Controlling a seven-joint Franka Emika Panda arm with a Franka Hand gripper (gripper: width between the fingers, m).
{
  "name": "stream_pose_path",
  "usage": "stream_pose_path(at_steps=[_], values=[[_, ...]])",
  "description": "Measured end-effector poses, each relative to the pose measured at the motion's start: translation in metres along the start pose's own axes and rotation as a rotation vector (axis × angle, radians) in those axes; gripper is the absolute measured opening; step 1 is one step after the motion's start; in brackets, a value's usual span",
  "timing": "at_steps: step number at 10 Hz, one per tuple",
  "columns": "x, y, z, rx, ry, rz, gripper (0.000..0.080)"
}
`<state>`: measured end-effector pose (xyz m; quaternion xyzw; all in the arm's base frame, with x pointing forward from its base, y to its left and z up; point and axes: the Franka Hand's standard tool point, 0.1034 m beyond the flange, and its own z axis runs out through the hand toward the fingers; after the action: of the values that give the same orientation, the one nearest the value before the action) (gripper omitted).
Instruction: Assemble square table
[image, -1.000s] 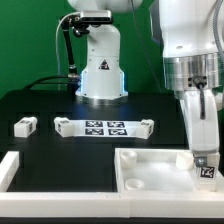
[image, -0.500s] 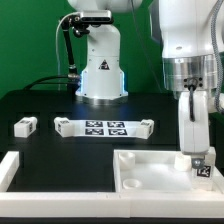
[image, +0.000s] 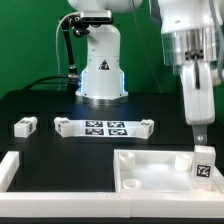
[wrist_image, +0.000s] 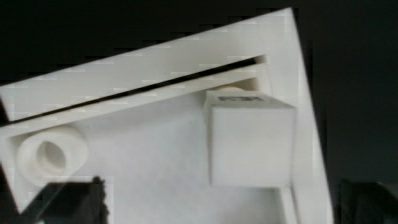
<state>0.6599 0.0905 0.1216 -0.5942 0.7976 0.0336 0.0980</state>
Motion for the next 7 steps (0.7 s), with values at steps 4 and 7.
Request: stream_pose_path(at_steps=[4,7], values=[[0.000,0.002,0.003,-0.003,0.003,-0.006,0.0649],[0.000,0.013,0.005,-0.009,0.004,-0.081,0.0649]])
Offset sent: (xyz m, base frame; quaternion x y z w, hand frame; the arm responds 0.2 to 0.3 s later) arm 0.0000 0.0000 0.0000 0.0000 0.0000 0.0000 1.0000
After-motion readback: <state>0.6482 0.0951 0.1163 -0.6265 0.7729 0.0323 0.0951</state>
